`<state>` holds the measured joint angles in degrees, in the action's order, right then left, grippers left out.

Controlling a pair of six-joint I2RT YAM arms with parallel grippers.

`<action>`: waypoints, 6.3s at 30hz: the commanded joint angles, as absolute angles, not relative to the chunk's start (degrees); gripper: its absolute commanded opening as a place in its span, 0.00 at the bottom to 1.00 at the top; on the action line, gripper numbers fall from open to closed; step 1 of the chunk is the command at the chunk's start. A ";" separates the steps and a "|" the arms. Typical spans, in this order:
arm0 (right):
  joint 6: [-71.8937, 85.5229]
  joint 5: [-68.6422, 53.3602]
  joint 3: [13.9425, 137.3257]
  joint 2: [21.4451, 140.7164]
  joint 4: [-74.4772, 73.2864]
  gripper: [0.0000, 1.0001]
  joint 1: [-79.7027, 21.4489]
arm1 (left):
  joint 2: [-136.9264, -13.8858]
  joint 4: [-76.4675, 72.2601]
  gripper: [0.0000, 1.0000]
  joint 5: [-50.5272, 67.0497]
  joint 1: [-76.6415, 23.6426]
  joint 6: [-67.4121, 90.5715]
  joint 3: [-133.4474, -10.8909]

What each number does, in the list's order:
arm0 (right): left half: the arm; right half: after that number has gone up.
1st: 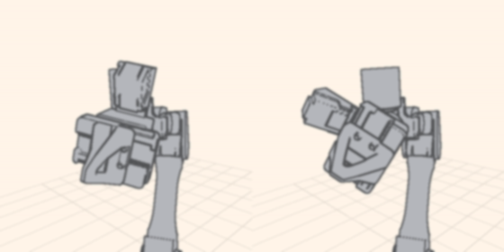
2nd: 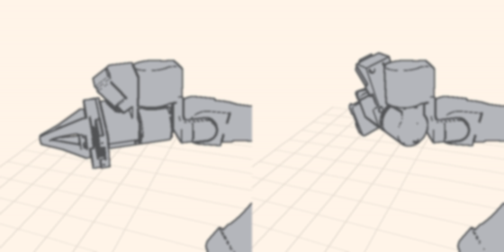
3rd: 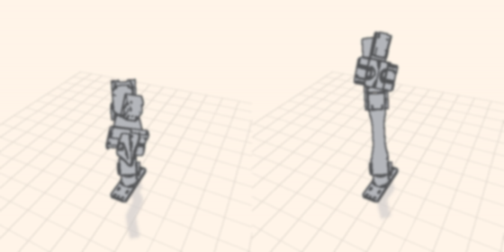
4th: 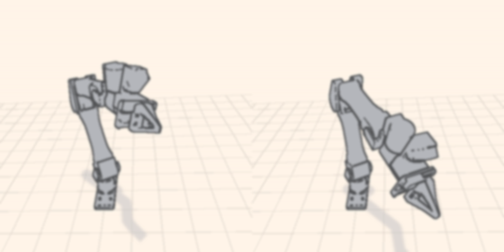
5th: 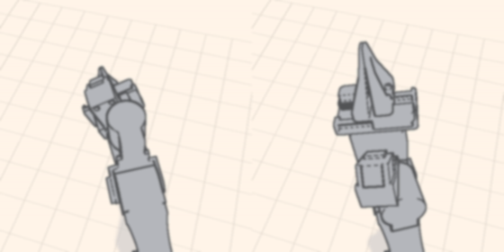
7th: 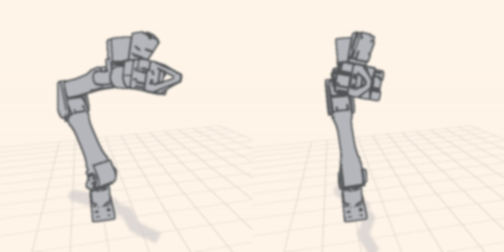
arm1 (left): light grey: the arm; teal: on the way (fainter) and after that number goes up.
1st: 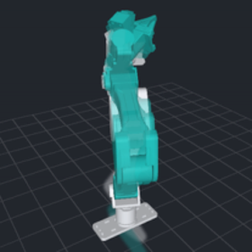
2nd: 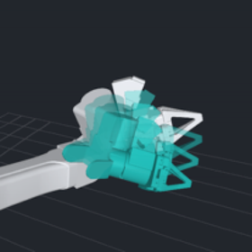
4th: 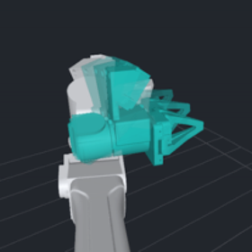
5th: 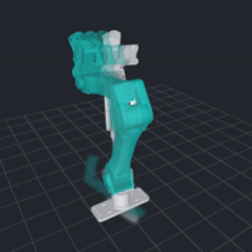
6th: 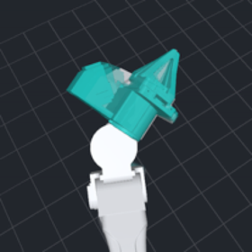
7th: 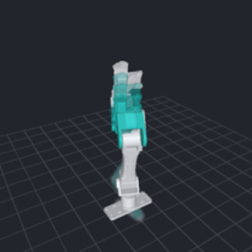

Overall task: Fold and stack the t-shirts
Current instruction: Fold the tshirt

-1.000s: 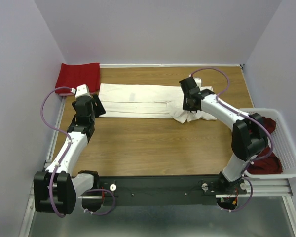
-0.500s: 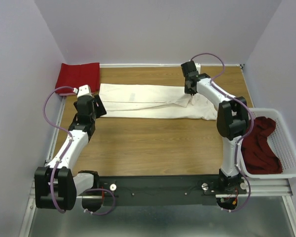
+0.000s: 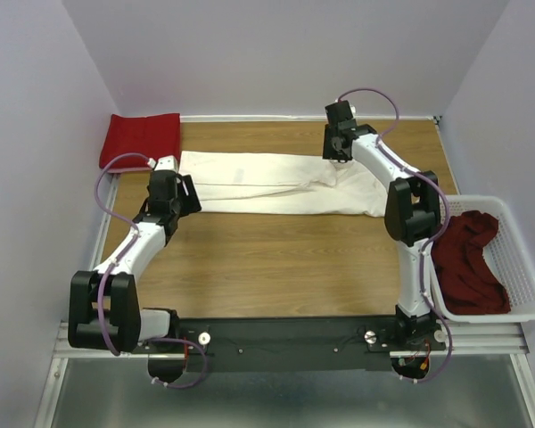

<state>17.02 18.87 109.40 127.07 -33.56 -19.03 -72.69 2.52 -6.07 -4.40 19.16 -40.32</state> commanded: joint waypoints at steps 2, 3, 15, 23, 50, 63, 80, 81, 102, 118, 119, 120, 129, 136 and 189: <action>16.62 -1.56 107.94 122.44 -32.44 0.50 -20.30 | -74.44 3.08 0.75 -2.03 -5.36 18.46 -42.45; 16.00 -3.06 106.89 121.74 -31.74 0.50 -21.26 | -74.79 3.08 0.75 -1.76 -5.54 18.98 -42.45; 16.61 -8.70 95.46 119.18 -23.38 0.56 -30.50 | -81.47 0.27 0.76 6.24 -6.50 33.47 -45.53; 14.33 -3.27 81.85 107.16 -21.80 0.81 -30.50 | -83.14 -8.68 0.82 1.58 -4.93 46.04 -41.93; 12.75 13.62 64.95 88.69 -21.53 0.97 -30.32 | -94.48 -17.05 0.81 0.44 -3.69 58.71 -43.16; 11.25 16.17 63.54 86.22 -21.53 0.97 -30.41 | -96.77 -20.31 0.80 0.53 -2.99 66.00 -42.62; 10.20 18.02 63.02 85.34 -21.53 0.97 -30.41 | -99.84 -9.76 0.80 -3.78 -2.99 67.33 -49.82; 10.11 18.37 62.93 85.34 -21.45 0.97 -30.32 | -100.19 -9.32 0.80 -3.95 -3.08 67.41 -50.36; 9.49 18.99 61.61 84.99 -21.01 0.97 -30.41 | -109.25 -6.51 0.79 -5.27 -3.08 62.24 -69.34; 24.78 6.78 58.81 87.27 -17.41 0.91 -15.92 | -99.49 6.41 0.78 -6.24 -2.37 39.12 -65.21; 26.18 5.98 58.45 87.97 -16.88 0.90 -13.91 | -100.28 7.37 0.78 -5.72 -2.03 37.37 -65.13; 26.19 5.28 58.27 87.98 -16.35 0.89 -13.02 | -100.81 7.38 0.78 -5.19 -1.76 36.31 -65.30; 30.93 8.78 56.69 92.72 -13.45 0.52 -9.23 | -105.73 15.55 0.77 -3.60 -0.88 28.39 -68.29; 32.17 15.28 54.85 96.41 -13.54 0.51 -7.21 | -107.14 18.37 0.77 -6.06 -0.53 24.35 -67.94; 49.30 -13.63 60.29 104.93 10.54 0.54 -8.43 | -65.83 0.97 0.83 -4.83 -2.90 17.67 -39.29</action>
<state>43.00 -11.92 61.69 101.38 3.42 -7.57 -66.46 5.26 -7.35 -1.56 19.88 -41.23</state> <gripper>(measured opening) 0.535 0.831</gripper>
